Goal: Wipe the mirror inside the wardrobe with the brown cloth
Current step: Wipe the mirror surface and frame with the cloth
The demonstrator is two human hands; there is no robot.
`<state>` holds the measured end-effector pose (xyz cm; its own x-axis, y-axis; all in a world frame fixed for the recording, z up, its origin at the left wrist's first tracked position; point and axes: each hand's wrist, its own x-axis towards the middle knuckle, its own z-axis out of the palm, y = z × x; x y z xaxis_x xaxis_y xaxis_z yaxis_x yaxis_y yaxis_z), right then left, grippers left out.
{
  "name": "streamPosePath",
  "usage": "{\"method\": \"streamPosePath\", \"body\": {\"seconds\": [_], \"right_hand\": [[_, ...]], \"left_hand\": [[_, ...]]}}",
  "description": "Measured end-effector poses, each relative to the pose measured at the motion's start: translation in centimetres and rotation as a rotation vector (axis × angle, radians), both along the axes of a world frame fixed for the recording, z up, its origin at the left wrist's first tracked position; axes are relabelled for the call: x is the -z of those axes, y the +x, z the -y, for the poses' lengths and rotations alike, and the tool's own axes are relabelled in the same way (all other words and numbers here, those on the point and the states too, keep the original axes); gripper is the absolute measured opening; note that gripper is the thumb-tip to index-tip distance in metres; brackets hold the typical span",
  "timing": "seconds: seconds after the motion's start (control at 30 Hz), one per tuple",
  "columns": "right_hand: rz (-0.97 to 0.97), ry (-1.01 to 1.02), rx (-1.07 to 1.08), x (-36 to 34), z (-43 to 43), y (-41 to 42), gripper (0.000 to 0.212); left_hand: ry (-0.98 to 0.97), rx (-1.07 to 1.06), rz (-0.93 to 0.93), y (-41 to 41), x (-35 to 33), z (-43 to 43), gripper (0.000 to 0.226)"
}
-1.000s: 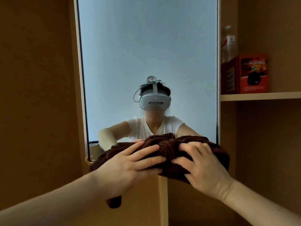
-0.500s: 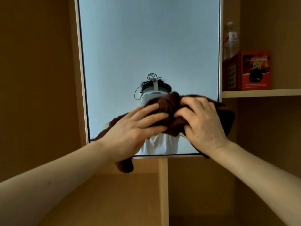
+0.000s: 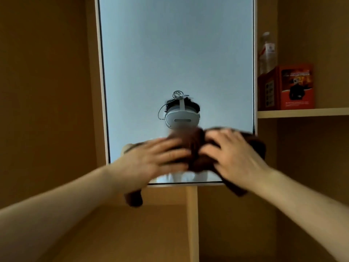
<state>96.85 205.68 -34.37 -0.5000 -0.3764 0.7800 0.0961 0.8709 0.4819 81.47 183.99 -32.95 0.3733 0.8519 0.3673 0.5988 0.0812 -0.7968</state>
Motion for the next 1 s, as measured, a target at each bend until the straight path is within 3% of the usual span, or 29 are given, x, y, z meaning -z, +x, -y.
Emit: {"method": "streamPosePath", "body": {"seconds": [0.07, 0.2, 0.4, 0.67, 0.83, 0.93, 1.0], "right_hand": [[-0.088, -0.042, 0.000, -3.8, 1.1, -1.3, 0.033], [-0.239, -0.168, -0.024, -7.1, 4.0, -3.7, 0.029], [-0.213, -0.070, -0.085, -1.9, 3.9, -4.6, 0.028], [-0.060, -0.044, -0.104, 7.5, 1.1, -2.9, 0.025], [-0.038, 0.090, -0.126, 3.9, 0.8, -3.6, 0.025], [-0.134, 0.040, -0.125, -1.0, 2.0, -4.6, 0.026], [-0.178, -0.018, -0.119, -4.0, 3.3, -5.4, 0.026]], "left_hand": [[0.089, -0.034, 0.023, -0.6, -2.9, 0.5, 0.066], [0.223, -0.089, 0.082, -1.1, -4.9, 1.7, 0.054], [0.185, -0.062, 0.218, -2.0, 1.9, 2.1, 0.063], [-0.042, -0.069, 0.104, -1.3, 8.3, 2.2, 0.061], [-0.041, -0.104, -0.005, -1.4, 4.7, 3.0, 0.063], [0.078, -0.110, 0.022, -1.9, 0.9, 3.5, 0.072], [0.153, -0.125, 0.015, -2.2, -1.9, 4.1, 0.062]]}}
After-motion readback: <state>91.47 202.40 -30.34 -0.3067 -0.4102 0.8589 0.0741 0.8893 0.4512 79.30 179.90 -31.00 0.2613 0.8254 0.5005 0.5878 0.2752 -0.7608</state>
